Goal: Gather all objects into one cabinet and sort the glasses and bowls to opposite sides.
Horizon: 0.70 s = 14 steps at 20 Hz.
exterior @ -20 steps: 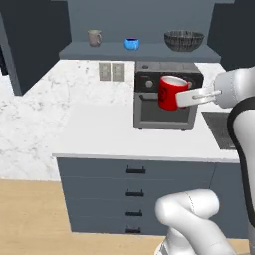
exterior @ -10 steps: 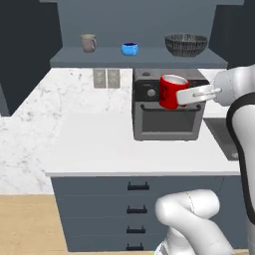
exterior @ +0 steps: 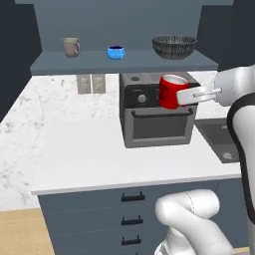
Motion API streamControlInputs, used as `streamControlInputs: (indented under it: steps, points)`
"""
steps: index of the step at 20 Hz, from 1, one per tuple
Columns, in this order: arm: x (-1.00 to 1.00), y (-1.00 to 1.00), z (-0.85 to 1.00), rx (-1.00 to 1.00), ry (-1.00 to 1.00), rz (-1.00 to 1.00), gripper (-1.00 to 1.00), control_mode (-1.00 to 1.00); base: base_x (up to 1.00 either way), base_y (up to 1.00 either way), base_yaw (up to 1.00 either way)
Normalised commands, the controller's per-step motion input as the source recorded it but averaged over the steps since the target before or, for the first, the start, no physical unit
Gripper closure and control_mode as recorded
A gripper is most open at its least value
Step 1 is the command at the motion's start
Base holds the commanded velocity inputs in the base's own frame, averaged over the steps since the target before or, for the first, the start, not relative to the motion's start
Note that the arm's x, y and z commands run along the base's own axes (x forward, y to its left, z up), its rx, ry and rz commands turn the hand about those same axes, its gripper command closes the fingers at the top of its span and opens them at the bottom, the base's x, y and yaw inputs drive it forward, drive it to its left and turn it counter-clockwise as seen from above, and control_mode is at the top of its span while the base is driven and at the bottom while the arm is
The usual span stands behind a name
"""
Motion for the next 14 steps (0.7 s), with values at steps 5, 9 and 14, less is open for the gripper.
streamControlInputs:
  steps: [5,9,14]
  points:
    - [0.00,0.00,0.00,0.00,0.00,0.00,1.00,1.00,0.26,0.41,-0.24]
    - [0.00,0.00,0.00,0.00,0.00,0.00,1.00,1.00,0.15,0.45,0.00]
    - [0.00,0.00,0.00,0.00,0.00,0.00,1.00,1.00,0.48,0.32,0.00]
